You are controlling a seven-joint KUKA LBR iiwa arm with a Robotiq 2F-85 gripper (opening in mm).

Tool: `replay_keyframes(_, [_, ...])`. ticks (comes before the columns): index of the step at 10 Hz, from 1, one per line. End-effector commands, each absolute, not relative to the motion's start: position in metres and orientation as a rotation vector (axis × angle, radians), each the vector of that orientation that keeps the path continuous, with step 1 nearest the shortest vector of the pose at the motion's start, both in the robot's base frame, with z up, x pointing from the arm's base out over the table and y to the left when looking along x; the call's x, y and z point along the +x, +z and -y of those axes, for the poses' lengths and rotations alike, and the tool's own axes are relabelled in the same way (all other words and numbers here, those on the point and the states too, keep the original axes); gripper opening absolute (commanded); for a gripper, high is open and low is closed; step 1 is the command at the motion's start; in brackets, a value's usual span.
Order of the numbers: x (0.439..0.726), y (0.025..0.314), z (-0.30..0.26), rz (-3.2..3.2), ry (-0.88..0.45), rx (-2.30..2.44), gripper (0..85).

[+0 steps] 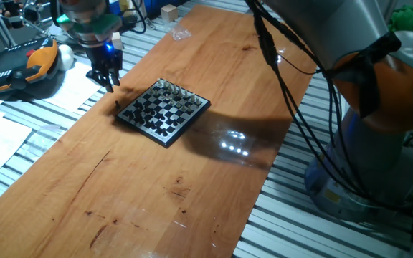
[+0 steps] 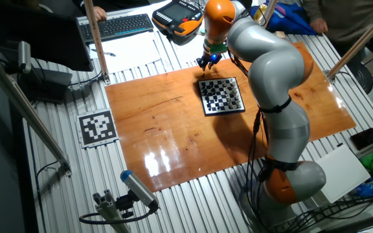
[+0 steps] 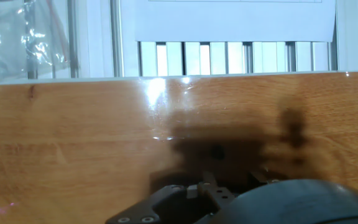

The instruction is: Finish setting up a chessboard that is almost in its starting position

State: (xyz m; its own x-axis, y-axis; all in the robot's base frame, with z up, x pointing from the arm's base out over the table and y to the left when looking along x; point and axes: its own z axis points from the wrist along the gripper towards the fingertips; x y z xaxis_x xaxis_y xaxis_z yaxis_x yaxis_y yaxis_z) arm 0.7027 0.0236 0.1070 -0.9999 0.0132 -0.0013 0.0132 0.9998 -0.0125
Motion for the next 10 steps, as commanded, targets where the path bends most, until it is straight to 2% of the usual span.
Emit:
replay_keyframes(1, [0.703, 0.107, -0.023, -3.153, -0.044, 0.031, 34.0])
replay_keyframes(6, [0.703, 0.107, -0.023, -3.168, -0.057, 0.080, 34.0])
replay_keyframes(10, [0.716, 0.064, -0.024, -3.144, -0.022, 0.096, 34.0])
